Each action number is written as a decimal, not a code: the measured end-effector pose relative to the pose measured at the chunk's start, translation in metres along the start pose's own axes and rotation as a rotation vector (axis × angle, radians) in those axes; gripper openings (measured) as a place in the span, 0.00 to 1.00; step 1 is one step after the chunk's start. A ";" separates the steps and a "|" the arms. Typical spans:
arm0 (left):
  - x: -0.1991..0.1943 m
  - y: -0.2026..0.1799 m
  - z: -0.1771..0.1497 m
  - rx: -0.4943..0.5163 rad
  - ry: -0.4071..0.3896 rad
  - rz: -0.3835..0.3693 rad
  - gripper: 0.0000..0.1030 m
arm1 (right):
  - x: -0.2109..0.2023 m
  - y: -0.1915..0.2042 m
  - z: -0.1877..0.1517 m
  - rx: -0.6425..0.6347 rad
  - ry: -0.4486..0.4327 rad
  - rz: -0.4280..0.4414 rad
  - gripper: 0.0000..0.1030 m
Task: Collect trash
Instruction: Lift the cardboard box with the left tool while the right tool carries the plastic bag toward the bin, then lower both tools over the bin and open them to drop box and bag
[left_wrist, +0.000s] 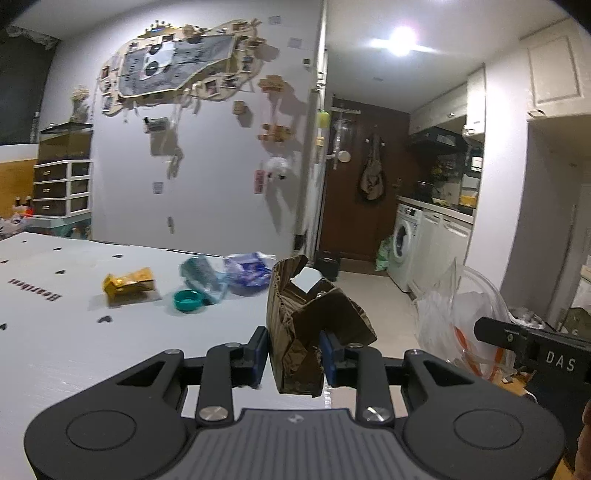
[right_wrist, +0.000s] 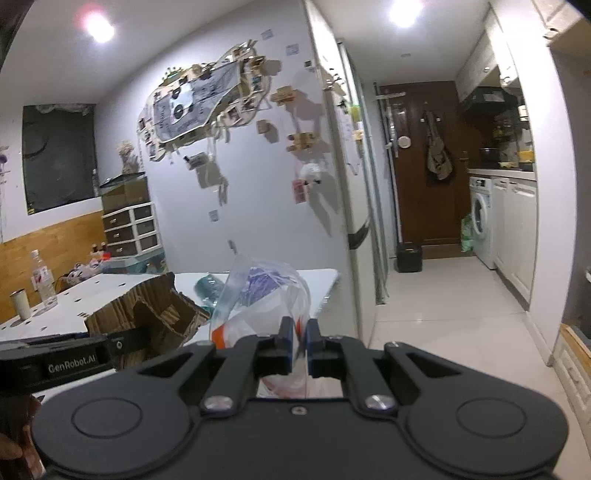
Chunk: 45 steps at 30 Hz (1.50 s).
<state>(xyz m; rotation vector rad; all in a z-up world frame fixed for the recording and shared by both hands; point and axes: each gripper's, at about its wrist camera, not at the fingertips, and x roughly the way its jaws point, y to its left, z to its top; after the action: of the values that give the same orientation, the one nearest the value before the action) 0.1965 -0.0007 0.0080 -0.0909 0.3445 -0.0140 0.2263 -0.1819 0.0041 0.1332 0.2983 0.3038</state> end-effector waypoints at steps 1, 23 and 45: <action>0.001 -0.006 -0.002 0.003 0.002 -0.008 0.30 | -0.004 -0.006 -0.001 0.004 -0.002 -0.009 0.07; 0.049 -0.102 -0.059 0.034 0.147 -0.145 0.30 | -0.038 -0.119 -0.056 0.107 0.062 -0.164 0.07; 0.165 -0.131 -0.153 0.019 0.455 -0.154 0.30 | 0.029 -0.192 -0.155 0.275 0.319 -0.223 0.07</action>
<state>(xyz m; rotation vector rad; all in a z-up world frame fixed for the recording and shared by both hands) 0.3002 -0.1494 -0.1783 -0.0945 0.7909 -0.1931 0.2576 -0.3413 -0.1837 0.3212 0.6669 0.0598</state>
